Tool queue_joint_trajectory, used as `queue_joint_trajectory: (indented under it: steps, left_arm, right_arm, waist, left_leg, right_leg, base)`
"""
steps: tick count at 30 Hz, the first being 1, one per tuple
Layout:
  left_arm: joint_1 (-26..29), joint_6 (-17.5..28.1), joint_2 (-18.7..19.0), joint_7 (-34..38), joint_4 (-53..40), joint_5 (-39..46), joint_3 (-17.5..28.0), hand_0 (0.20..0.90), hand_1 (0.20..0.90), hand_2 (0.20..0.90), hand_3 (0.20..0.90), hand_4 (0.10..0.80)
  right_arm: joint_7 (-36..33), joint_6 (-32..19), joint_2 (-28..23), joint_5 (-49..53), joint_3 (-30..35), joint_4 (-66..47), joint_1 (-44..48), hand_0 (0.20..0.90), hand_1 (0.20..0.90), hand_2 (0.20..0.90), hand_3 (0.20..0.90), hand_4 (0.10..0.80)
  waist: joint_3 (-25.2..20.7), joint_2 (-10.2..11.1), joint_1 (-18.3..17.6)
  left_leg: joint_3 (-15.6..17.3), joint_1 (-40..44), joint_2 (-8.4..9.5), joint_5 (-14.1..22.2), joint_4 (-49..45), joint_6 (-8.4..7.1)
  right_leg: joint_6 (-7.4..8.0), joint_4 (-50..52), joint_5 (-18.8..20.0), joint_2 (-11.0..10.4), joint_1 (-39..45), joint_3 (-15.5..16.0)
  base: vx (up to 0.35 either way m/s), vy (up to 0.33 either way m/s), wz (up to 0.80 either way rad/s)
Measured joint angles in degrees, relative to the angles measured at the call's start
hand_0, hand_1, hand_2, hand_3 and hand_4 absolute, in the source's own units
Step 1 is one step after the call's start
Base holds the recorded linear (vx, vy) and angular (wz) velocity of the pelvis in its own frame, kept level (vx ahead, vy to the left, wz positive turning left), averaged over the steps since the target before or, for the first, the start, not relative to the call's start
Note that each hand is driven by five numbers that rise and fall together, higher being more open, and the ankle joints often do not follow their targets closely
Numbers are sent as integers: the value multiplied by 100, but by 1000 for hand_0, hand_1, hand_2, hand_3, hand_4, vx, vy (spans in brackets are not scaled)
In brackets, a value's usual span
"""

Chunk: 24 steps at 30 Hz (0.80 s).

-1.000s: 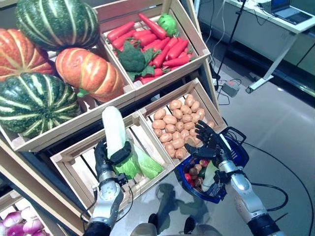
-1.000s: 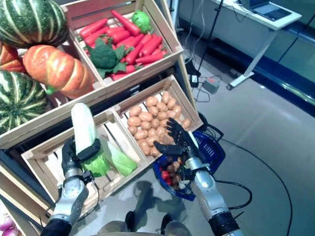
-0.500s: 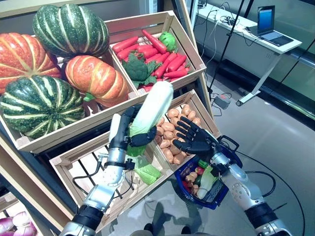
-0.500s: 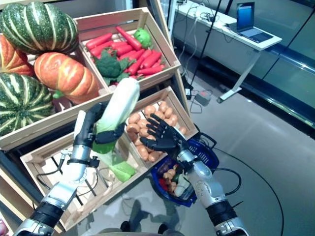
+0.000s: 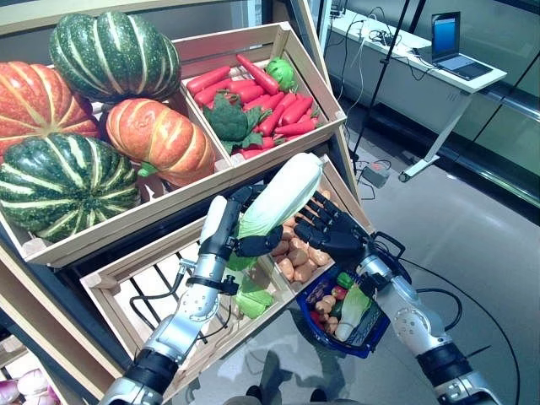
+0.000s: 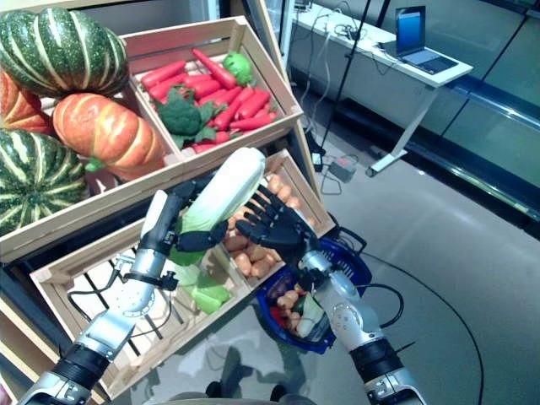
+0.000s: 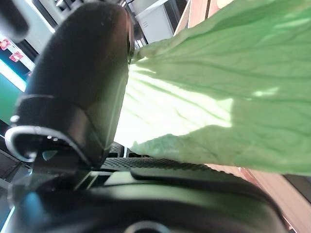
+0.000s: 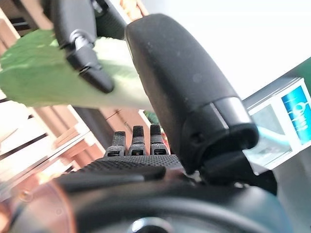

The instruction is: Put vegetables into the basket

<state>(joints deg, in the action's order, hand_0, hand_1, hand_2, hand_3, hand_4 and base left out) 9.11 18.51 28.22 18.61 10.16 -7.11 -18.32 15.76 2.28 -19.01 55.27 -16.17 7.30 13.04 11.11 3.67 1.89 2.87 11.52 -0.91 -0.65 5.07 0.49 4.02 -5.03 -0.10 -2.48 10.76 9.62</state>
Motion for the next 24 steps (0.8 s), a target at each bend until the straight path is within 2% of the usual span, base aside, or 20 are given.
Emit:
queue_joint_trajectory:
  steps: [17,24]
  left_arm:
    - [1,184,11,-32,-1,-114,-157,300,300,300,300,400]
    - [2,382,5,-160,-2,69,-166,300,300,300,300,400]
  right_arm:
    - [127,-18,-19,447,47,-78,113,900,900,900,900,800]
    - [326,47,28,1215,66,-76,114,900,900,900,900,800]
  waist:
    - [-223,-141,-20]
    - [-229,-141,-13]
  left_leg:
    - [51,2,-4,1,2,2]
    - [50,-8,-2,1,2,2]
  right_leg:
    - [-1,-4,30,-2,-34,-111]
    - [-1,-4,30,-1,-45,-111]
  base:
    - [-2,-6,-1]
    - [0,0,0]
